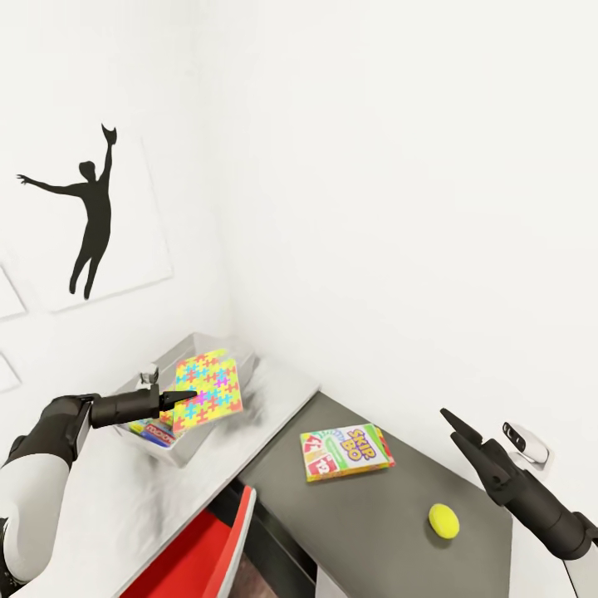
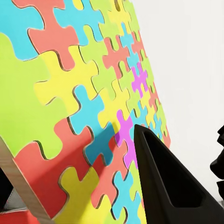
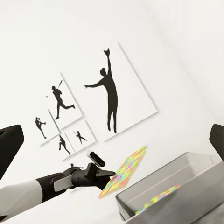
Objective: Put all the toys in the child's room - the three board games (two on the bed and one on the table), the two jigsaw puzzles on the table, and the tennis ball on the table - inside the toy box on the table in the child's room.
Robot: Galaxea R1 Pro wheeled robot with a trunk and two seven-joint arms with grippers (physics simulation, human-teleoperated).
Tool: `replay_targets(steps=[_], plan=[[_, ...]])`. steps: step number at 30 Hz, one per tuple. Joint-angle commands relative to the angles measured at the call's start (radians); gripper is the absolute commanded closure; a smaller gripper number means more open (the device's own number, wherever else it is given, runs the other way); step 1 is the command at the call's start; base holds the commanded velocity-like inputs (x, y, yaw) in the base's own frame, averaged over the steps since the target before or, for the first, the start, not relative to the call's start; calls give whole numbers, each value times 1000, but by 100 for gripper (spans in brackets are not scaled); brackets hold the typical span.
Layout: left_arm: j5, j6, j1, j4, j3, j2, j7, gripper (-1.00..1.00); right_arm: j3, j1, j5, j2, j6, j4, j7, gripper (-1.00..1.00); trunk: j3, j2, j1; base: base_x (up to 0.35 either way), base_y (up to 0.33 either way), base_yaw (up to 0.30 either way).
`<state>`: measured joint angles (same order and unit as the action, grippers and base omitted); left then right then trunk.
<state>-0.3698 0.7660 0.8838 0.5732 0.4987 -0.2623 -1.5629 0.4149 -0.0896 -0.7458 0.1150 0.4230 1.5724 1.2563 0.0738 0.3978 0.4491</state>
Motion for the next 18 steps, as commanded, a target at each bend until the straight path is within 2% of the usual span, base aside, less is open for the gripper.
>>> replay_targets(steps=[1, 11, 18], plan=[[-11, 10, 1, 0, 5, 1, -8, 100, 0, -1, -4, 0, 10, 0, 2, -100, 2, 2, 1, 113, 70, -1], [-10, 10, 1, 0, 5, 1, -8, 100, 0, -1, -3, -1, 10, 0, 2, -100, 2, 2, 1, 149, 70, 0], [-10, 10, 1, 0, 4, 3, -8, 100, 0, -1, -3, 0, 10, 0, 2, -100, 2, 2, 1, 39, 18, 0]])
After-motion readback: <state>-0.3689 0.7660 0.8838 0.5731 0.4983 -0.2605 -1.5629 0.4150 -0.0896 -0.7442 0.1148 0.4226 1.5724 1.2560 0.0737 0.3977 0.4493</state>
